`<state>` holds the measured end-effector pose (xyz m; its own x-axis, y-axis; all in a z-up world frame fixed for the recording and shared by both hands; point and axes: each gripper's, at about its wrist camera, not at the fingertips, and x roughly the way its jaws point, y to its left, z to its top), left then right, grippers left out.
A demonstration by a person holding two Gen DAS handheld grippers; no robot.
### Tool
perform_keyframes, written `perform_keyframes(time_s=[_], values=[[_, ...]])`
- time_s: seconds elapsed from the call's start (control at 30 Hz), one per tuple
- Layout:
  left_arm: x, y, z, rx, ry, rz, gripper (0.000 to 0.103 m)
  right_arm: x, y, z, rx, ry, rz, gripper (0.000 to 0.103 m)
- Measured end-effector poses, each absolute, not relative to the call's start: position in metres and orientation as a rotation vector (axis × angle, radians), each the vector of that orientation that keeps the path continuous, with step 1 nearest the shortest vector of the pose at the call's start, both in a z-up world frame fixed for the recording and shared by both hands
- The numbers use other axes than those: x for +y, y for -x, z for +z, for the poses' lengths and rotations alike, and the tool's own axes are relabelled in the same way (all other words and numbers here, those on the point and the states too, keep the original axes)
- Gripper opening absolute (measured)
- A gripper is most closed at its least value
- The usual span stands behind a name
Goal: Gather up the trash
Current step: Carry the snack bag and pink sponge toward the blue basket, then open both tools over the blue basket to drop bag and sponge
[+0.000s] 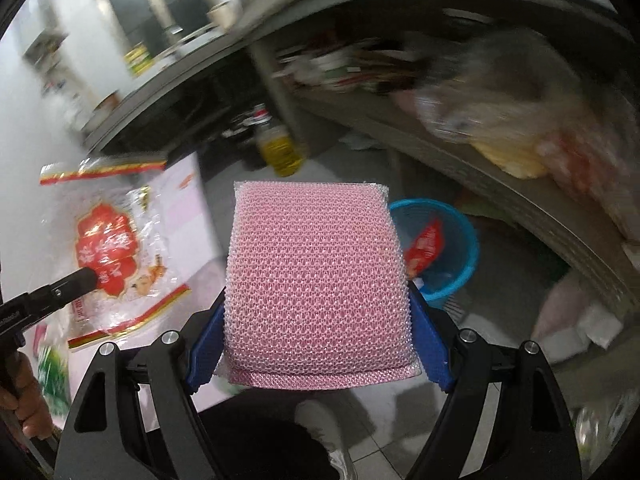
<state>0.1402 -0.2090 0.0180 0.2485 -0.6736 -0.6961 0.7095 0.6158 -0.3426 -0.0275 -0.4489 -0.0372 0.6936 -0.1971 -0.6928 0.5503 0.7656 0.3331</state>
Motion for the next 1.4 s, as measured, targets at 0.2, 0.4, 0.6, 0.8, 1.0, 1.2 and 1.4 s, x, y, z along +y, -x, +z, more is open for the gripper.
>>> perform_keyframes(time_s=[0.2, 0.4, 0.6, 0.8, 1.0, 1.2, 1.4], values=[[-0.27, -0.155, 0.004, 0.981, -0.143, -0.993, 0.001, -0.519, 0.072, -0.079, 0.666, -0.805, -0.577, 0.079], [-0.345, -0.174, -0.03, 1.085, -0.279, -1.033, 0.001, -0.563, 0.097, -0.136, 0.651, -1.054, -0.627, 0.079], [-0.424, -0.19, -0.077, 1.168, -0.449, -1.015, 0.001, -0.592, 0.071, -0.198, 0.638, -1.273, -0.517, 0.079], [-0.49, -0.209, -0.11, 1.167, -0.561, -0.987, 0.003, -0.631, 0.015, -0.248, 0.586, -1.419, -0.465, 0.08], [-0.531, -0.234, -0.132, 1.14, -0.536, -0.959, 0.049, -0.663, -0.042, -0.297, 0.658, -1.377, -0.563, 0.087], [-0.528, -0.239, -0.121, 1.119, -0.487, -0.969, 0.055, -0.665, -0.046, -0.317, 0.672, -1.348, -0.601, 0.087], [-0.506, -0.231, -0.092, 1.04, -0.468, -0.985, 0.062, -0.655, -0.022, -0.307, 0.647, -1.321, -0.634, 0.087]])
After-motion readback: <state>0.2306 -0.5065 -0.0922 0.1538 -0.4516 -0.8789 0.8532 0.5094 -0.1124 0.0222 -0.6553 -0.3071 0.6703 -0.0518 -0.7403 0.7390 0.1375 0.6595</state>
